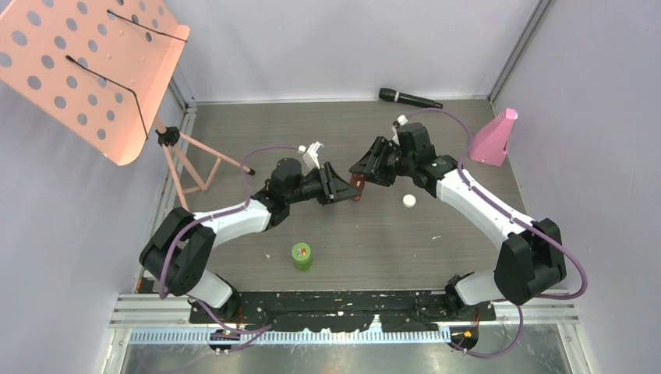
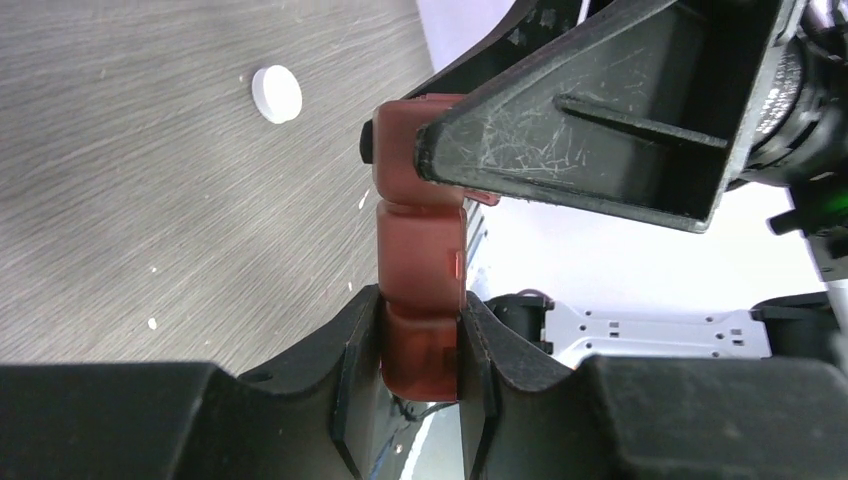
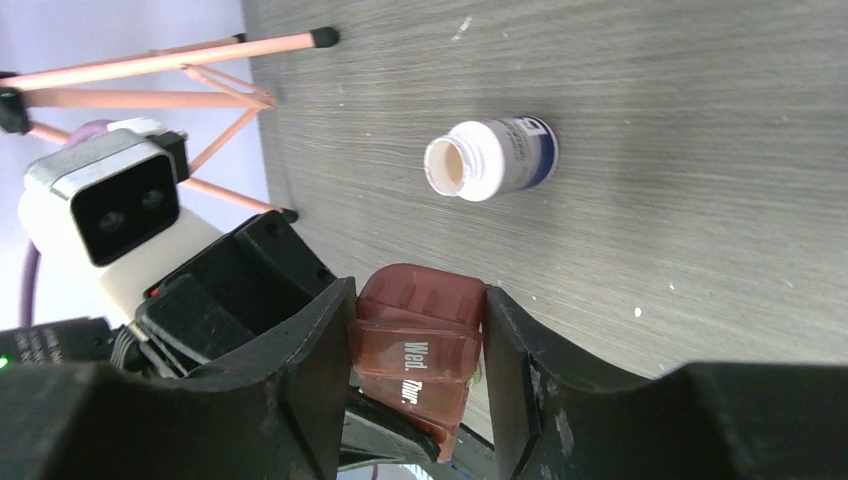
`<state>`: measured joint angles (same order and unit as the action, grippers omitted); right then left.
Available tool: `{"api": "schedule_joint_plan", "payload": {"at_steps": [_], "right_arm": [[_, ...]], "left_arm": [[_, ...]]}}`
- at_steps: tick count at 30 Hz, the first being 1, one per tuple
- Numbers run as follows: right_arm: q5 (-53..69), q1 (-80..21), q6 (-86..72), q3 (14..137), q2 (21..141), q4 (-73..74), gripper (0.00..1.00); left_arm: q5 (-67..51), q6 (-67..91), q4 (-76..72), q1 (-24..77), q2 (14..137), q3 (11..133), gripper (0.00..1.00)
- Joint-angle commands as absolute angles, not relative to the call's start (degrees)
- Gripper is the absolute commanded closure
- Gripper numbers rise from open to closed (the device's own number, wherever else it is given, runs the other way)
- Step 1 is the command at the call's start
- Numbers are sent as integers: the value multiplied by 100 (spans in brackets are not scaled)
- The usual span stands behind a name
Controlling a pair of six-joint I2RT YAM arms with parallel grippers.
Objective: Sort the pills into containers
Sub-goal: Open the pill container.
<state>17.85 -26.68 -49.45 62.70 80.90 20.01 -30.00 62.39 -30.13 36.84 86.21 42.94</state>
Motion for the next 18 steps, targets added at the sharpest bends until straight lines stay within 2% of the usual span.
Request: {"api": "schedule_joint_plan", "payload": {"at_steps": [1,3,7,9,16,18], "right_arm": [[2742,-2465,-4549,6058,7765,874,80],[3112,-2356,-4660,5891,7767,520,79],[3517,-2214,-4949,5410,7697,-496,56],[3539,-2187,-4952,5225,7651,-742,50],[3248,-2107,-4629,5142,7510,-623,46],[3099,-2047,-4554,5103,7408,-527,39]], "left_arm": [[-3278,6957,-4174,3541,8512,4237,100],[-3311,7093,-4392,3513,8551,4192,100],[-3310,7303,-4770,3460,8516,4163,100],[-3216,7412,-4766,3428,8391,4166,100],[-3051,7022,-3930,3311,7680,4357,100],[-3042,6957,-3784,3236,7562,4410,100]]}}
